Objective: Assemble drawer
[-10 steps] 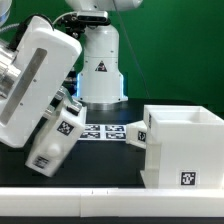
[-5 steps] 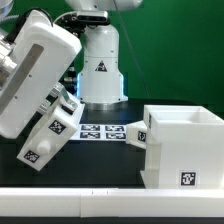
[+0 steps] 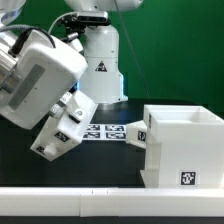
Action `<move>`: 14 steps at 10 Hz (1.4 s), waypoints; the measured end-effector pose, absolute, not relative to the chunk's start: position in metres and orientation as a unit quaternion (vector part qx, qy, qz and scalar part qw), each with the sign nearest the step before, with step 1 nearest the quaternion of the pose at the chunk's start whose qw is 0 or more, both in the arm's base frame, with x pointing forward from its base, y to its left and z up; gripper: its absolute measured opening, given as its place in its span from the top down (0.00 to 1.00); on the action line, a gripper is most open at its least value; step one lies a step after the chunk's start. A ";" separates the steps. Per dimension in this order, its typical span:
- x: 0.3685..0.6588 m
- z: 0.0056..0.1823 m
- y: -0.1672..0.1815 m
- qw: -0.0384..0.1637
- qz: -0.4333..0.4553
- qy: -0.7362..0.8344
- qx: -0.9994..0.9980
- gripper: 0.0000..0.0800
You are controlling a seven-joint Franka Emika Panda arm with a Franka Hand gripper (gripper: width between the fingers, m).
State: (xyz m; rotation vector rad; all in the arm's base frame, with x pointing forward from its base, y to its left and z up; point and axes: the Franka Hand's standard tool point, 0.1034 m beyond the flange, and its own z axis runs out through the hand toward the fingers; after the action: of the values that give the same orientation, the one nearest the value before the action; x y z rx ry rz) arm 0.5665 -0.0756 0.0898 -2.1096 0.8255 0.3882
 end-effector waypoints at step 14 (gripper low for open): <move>0.573 0.087 -0.079 0.359 0.219 0.465 -0.779 0.96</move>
Offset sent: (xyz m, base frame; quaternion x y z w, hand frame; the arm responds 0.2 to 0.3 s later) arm 0.0015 -0.0066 0.0000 -0.1398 -0.0123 0.3181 0.9376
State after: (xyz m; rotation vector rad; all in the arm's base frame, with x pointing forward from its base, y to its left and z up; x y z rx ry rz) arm 0.5734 -0.0788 0.0868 -2.0108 1.1984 0.5651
